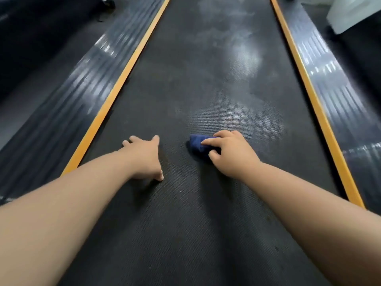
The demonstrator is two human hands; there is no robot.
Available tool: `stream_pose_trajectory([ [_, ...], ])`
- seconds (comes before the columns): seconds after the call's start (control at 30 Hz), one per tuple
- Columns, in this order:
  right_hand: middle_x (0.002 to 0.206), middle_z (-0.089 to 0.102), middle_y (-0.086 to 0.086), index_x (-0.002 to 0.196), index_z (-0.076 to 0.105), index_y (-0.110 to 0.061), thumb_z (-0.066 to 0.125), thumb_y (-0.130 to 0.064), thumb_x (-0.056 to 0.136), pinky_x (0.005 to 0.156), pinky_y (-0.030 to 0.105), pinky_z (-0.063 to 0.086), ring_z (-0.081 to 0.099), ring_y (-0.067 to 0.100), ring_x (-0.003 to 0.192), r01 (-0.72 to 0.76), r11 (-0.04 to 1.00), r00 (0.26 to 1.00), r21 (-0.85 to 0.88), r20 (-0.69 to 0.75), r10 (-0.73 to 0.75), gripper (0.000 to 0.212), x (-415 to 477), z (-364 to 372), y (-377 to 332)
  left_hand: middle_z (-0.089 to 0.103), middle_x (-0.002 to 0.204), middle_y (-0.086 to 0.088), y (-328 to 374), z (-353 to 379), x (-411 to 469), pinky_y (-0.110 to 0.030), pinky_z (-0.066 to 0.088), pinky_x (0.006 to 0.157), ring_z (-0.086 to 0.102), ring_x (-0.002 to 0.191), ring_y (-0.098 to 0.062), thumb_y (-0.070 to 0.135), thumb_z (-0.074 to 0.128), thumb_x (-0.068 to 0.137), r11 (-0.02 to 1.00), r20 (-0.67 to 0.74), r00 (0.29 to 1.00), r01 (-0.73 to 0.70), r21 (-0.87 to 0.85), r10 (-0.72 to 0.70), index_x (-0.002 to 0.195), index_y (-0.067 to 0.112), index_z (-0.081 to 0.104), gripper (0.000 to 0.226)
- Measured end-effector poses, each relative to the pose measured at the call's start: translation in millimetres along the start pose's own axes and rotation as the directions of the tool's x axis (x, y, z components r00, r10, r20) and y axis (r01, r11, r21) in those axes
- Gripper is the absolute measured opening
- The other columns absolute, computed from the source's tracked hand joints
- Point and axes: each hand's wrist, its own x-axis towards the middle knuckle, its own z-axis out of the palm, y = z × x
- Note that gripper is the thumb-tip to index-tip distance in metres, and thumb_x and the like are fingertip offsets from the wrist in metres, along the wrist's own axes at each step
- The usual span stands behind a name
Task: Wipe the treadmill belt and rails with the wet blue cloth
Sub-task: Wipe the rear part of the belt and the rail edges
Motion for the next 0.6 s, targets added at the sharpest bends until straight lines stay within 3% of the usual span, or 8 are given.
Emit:
stream_pose_trajectory([
  [0.07, 0.131, 0.051, -0.005, 0.132, 0.052, -0.039, 0.046, -0.031, 0.095, 0.106, 0.026, 0.024, 0.039, 0.022, 0.121, 0.028, 0.992, 0.999, 0.12, 0.036, -0.032, 0.038, -13.1, -7.0, 5.0, 0.005, 0.157, -0.015, 24.8, 1.0, 2.1, -0.055, 0.025, 0.111, 0.013, 0.143, -0.034, 0.058, 0.065, 0.076, 0.984, -0.103, 0.985, -0.15, -0.094, 0.141, 0.15, 0.034, -0.004, 0.104],
  [0.13, 0.134, 0.05, -0.002, 0.139, 0.044, -0.036, 0.048, -0.026, 0.095, 0.108, 0.027, 0.023, 0.038, 0.021, 0.126, 0.015, 0.977, 0.998, 0.213, -0.059, -0.002, 0.045, -25.6, -16.7, 24.1, -0.006, 0.159, -0.008, 56.3, 6.4, 6.0, -0.051, 0.011, 0.117, 0.0, 0.146, -0.028, 0.063, 0.055, 0.081, 0.921, -0.238, 0.917, -0.36, -0.148, 0.32, 0.148, 0.043, -0.006, 0.093],
  [0.2, 0.136, 0.05, 0.002, 0.138, 0.046, -0.027, 0.05, -0.018, 0.093, 0.108, 0.026, 0.021, 0.037, 0.024, 0.128, -0.102, 0.986, 0.972, 0.132, -0.198, 0.127, 0.046, -42.2, -21.5, 62.5, -0.012, 0.159, -0.003, 83.0, 14.6, 13.7, -0.051, 0.006, 0.117, -0.006, 0.146, -0.029, 0.069, 0.048, 0.081, 0.847, -0.312, 0.811, -0.53, -0.034, 0.495, 0.145, 0.051, -0.004, 0.084],
  [0.3, 0.145, 0.044, 0.008, 0.135, 0.051, -0.019, 0.048, -0.021, 0.094, 0.114, 0.03, 0.018, 0.032, 0.027, 0.137, -0.32, 0.947, 0.916, 0.027, -0.246, 0.316, 0.041, -73.2, -7.3, 107.4, -0.001, 0.16, 0.009, 99.7, 22.7, 39.8, -0.058, 0.003, 0.114, -0.004, 0.146, -0.025, 0.058, 0.046, 0.089, 0.743, -0.247, 0.708, -0.664, 0.087, 0.662, 0.144, 0.05, 0.017, 0.063],
  [0.4, 0.144, 0.046, 0.008, 0.131, 0.055, -0.016, 0.042, -0.027, 0.089, 0.114, 0.025, 0.014, 0.035, 0.027, 0.137, -0.328, 0.944, 0.897, 0.039, -0.299, 0.324, 0.045, -82.9, 11.7, 119.0, 0.009, 0.159, 0.008, 109.1, 10.7, 76.2, -0.058, 0.001, 0.113, -0.001, 0.147, -0.026, 0.039, 0.05, 0.094, 0.71, -0.286, 0.674, -0.703, 0.036, 0.682, 0.14, 0.039, 0.037, 0.048],
  [0.5, 0.144, 0.046, 0.005, 0.13, 0.056, -0.018, 0.041, -0.03, 0.086, 0.112, 0.018, 0.01, 0.035, 0.024, 0.136, -0.331, 0.942, 0.891, 0.049, -0.313, 0.329, 0.048, -80.0, 11.7, 120.4, 0.009, 0.159, 0.005, 127.8, -8.2, 105.7, -0.058, 0.003, 0.114, 0.0, 0.146, -0.028, 0.035, 0.052, 0.095, 0.779, -0.381, 0.724, -0.627, -0.015, 0.575, 0.137, 0.036, 0.042, 0.043],
  [0.6, 0.143, 0.047, 0.004, 0.129, 0.056, -0.019, 0.041, -0.03, 0.086, 0.113, 0.021, 0.014, 0.035, 0.023, 0.136, -0.319, 0.947, 0.89, 0.041, -0.331, 0.314, 0.047, -80.4, 12.0, 123.8, 0.034, 0.151, 0.006, 142.8, -7.0, 113.7, -0.049, 0.005, 0.115, 0.016, 0.145, -0.021, 0.037, 0.056, 0.092, 0.764, -0.471, 0.71, -0.635, -0.11, 0.523, 0.13, 0.032, 0.049, 0.039],
])
